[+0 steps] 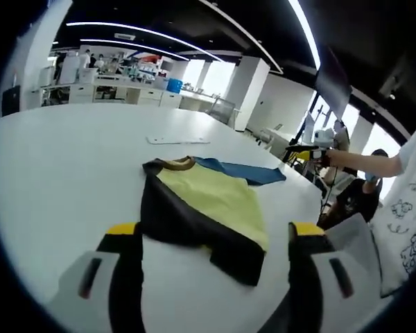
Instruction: Fold the garment on the visible template until the final outline fits inside the template.
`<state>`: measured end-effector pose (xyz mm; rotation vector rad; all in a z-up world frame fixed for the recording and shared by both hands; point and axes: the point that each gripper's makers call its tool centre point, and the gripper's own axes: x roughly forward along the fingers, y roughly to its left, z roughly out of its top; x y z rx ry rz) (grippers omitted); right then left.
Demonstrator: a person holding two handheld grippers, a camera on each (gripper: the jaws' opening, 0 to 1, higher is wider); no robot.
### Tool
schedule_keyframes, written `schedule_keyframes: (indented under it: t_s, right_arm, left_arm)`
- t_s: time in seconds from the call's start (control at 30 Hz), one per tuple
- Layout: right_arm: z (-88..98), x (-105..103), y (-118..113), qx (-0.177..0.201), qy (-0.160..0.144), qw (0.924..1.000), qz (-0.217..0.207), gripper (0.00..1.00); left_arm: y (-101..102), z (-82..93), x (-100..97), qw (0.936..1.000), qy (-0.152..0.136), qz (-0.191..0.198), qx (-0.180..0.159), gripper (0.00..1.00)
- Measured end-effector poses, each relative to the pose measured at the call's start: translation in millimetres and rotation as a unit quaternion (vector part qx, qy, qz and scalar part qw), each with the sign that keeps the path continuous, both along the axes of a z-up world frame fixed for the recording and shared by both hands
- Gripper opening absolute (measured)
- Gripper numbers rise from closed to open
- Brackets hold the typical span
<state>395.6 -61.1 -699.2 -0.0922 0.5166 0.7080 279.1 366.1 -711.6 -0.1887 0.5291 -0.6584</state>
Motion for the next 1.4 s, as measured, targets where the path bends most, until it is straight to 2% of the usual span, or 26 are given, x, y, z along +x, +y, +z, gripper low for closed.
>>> schedule_keyframes:
  t_s: [0.13,0.37,0.7,0.77,0.83,1.1,1.4]
  right_arm:
    - [5.1,-18,22,0.003,-0.006,0.9995,0.029,0.99]
    - [6.6,-27,34,0.006,-0.009,0.9989,0.045,0.99]
    - [7.4,-32,34,0.017,-0.008,0.9991,0.039,0.99]
    - [4.8,-32,32,0.017,-0.005,0.9992,0.037,0.99]
    - [4.8,-34,32,0.020,-0.004,0.9992,0.036,0.99]
    - [0.5,-36,33,0.023,0.002,0.9992,0.033,0.99]
    - [-6.1,-37,33,0.022,0.010,0.9991,0.036,0.97]
  left_arm:
    - [-5,-6.3,-6.5,0.9999,0.001,-0.011,0.006,0.84]
    - [-16,-18.4,-17.0,0.9995,0.007,-0.026,0.013,0.80]
    - [-42,-44.4,-33.0,0.9990,0.020,-0.037,0.015,0.74]
    - [-44,-50.1,-35.2,0.9984,0.024,-0.041,0.029,0.72]
    - [-49,-49.3,-37.6,0.9984,0.026,-0.039,0.030,0.71]
    - [-64,-72.1,-50.5,0.9968,0.052,-0.038,0.046,0.64]
    - [-64,-101.7,-61.4,0.9913,0.085,-0.026,0.097,0.53]
